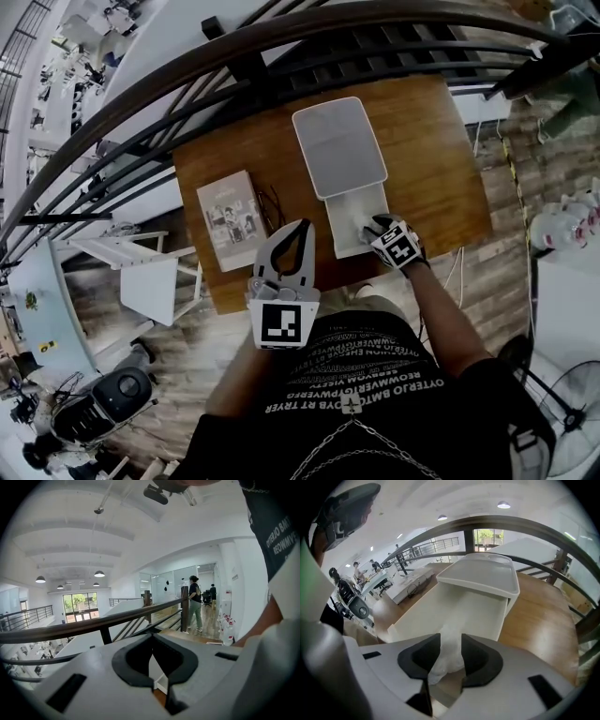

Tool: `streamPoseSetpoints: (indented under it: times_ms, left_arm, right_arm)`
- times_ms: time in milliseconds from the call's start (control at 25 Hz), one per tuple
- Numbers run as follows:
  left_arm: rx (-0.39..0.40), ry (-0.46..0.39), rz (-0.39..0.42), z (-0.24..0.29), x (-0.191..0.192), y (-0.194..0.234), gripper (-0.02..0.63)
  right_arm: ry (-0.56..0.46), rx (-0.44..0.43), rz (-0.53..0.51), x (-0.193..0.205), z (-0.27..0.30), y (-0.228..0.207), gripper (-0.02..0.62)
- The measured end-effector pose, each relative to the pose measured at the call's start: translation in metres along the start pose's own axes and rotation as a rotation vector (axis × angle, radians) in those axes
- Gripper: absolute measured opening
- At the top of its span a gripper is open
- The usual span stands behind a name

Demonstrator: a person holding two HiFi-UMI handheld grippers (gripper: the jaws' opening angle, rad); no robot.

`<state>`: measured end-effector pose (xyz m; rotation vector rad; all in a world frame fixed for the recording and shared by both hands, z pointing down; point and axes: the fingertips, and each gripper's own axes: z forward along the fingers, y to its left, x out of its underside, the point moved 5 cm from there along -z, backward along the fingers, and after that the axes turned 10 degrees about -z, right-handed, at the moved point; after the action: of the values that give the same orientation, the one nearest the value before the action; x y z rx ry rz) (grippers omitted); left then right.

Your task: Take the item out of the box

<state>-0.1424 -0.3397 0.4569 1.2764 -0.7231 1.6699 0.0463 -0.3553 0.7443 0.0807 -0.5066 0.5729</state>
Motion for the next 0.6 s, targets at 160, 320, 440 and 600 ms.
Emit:
streamPoseSetpoints:
  times_ms: [160, 320, 440, 600]
  left_arm:
    - [-0.006, -0.003, 0.001, -0.001, -0.001, 0.0, 0.006]
    - [-0.014, 0.013, -0.005, -0.004, -0.003, -0.003, 0.006]
    - [-0.032, 0.032, -0.047, -0.008, -0.002, -0.008, 0.006]
    - [-0.049, 0.023, -0.054, -0.017, -0.004, -0.015, 0.006]
  right_arm:
    - [0.087, 0.007, -0.092, -0.001, 0.005, 0.003, 0.12]
    - [0.137, 0.01, -0.148, -0.001, 0.004, 0.003, 0.072]
    - [0.136, 0.017, -0.163, 0.001, 0.001, 0.003, 0.04]
    - [0.082, 0.04, -0.149, 0.0, -0.007, 0.005, 0.029]
